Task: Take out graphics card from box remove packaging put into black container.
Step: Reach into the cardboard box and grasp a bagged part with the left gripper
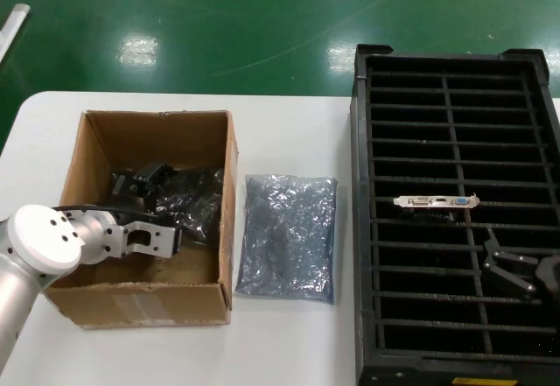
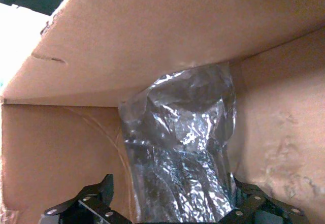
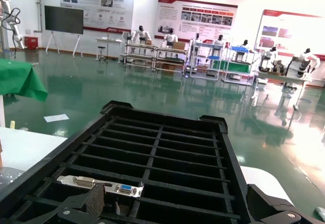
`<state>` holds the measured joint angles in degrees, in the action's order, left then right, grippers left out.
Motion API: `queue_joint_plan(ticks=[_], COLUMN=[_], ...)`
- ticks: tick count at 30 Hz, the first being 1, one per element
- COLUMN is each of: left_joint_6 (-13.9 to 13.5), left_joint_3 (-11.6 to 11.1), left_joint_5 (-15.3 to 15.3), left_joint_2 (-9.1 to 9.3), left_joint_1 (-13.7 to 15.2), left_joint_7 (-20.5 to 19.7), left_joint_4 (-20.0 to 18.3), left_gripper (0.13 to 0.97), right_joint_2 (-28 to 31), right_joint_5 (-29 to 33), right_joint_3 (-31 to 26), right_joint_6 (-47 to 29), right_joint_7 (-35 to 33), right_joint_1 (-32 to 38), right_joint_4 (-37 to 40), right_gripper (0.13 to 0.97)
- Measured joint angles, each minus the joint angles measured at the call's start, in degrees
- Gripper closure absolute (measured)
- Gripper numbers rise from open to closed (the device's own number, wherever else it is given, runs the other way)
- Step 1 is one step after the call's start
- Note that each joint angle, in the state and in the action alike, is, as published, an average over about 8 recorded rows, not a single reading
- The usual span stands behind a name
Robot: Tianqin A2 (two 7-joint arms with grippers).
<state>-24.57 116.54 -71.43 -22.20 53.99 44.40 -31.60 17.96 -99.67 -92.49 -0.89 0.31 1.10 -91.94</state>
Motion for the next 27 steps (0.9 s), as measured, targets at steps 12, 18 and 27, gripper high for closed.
queue_joint_plan(ticks=[12,18,27], left_joint_6=[1.6,1.7,1.9], left_joint_3=[0.5,0.9,1.3], left_joint_5=[-1.2,-0.4,0.8], left_joint_2=[-1.9,-3.15,-4.71], left_joint_1=[-1.8,-2.9,-3.9], left_joint_7=[1.2,-0.9,-3.2], left_joint_4=[-3.9,-7.0,-10.2], left_gripper=[0.522,0.63,0.784], right_joint_2=[0.0,0.0,0.0], right_joint_5=[0.0,0.0,0.0], right_joint_3=[0.0,0.0,0.0], right_joint_6=[0.0,0.0,0.0], right_joint_7=[0.0,0.0,0.0], right_joint_1=[0.0,0.0,0.0], right_joint_4=[0.0,0.0,0.0], right_gripper=[0.129,0.129,0.129])
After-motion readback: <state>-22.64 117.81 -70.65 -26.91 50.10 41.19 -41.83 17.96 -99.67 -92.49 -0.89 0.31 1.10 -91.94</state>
